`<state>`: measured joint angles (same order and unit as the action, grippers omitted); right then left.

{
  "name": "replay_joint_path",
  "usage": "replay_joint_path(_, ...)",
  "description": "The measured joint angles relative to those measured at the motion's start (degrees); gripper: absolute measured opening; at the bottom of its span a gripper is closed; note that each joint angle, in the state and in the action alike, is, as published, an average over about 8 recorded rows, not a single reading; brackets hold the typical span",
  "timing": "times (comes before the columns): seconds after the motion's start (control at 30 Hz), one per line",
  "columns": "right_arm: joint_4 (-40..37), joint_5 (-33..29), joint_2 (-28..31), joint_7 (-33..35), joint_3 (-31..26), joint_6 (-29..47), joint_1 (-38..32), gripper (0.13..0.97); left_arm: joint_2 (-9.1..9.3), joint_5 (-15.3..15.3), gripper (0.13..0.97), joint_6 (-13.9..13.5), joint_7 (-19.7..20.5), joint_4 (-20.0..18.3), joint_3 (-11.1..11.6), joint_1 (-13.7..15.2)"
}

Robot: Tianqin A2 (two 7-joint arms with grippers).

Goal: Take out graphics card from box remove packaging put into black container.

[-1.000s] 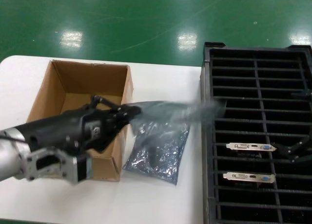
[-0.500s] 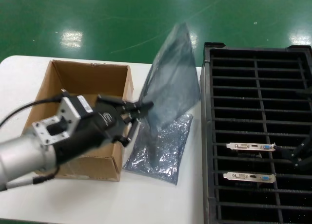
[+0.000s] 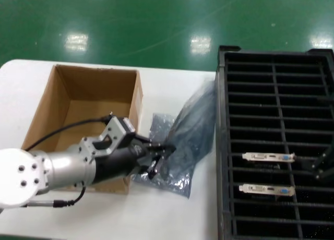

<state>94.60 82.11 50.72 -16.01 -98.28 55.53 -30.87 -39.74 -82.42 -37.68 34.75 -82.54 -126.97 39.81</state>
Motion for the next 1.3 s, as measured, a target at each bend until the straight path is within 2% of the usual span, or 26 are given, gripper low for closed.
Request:
replay_joint_path(0.13, 0.00, 0.00, 0.00, 0.00, 0.00, 0.00, 0.00, 0.944, 2.89, 2.20, 0.139, -3.64, -0.86, 4.19, 0.64, 2.74)
replay_joint_path(0.27, 0.00, 0.00, 0.00, 0.00, 0.00, 0.00, 0.00, 0.961, 4.80, 4.53, 0.154, -6.50, -1.40, 6.86, 1.72, 4.75)
replay_joint_path(0.4, 0.00, 0.00, 0.00, 0.00, 0.01, 0.00, 0.00, 0.966, 5.43, 6.93, 0.215, -8.36, -1.24, 6.98, 3.29, 5.69)
replay_joint_path(0.53, 0.00, -0.01, -0.01, 0.00, 0.01, 0.01, 0.00, 0.966, 5.12, 9.13, 0.261, -9.01, -1.60, 5.14, 5.61, 6.41)
replay_joint_path(0.73, 0.00, -0.01, -0.01, 0.00, 0.01, 0.01, 0.00, 0.966, 3.33, 12.50, 0.381, -9.07, -5.56, 1.14, 9.20, 8.03)
replay_joint_path(0.83, 0.00, -0.01, -0.01, 0.00, 0.01, 0.01, 0.00, 0.966, 1.83, 14.53, 0.422, -8.41, -9.26, -1.75, 10.86, 8.48)
replay_joint_path(1.0, 0.00, -0.01, -0.01, 0.00, 0.01, 0.01, 0.00, 0.966, -1.31, 19.89, 0.557, -6.17, -17.45, -9.21, 13.00, 7.73)
replay_joint_path(1.1, 0.00, -0.01, -0.01, 0.00, 0.01, 0.01, 0.00, 0.966, -3.07, 24.88, 0.638, -4.74, -22.86, -14.47, 14.02, 6.13)
replay_joint_path(1.13, 0.00, -0.01, -0.01, 0.00, 0.01, 0.01, 0.00, 0.966, -3.61, 26.77, 0.638, -4.21, -24.66, -16.18, 14.38, 5.33)
replay_joint_path(1.3, 0.00, -0.01, -0.01, 0.00, 0.01, 0.01, 0.00, 0.966, -5.94, 35.09, 0.748, -1.58, -32.89, -23.23, 16.66, -0.62)
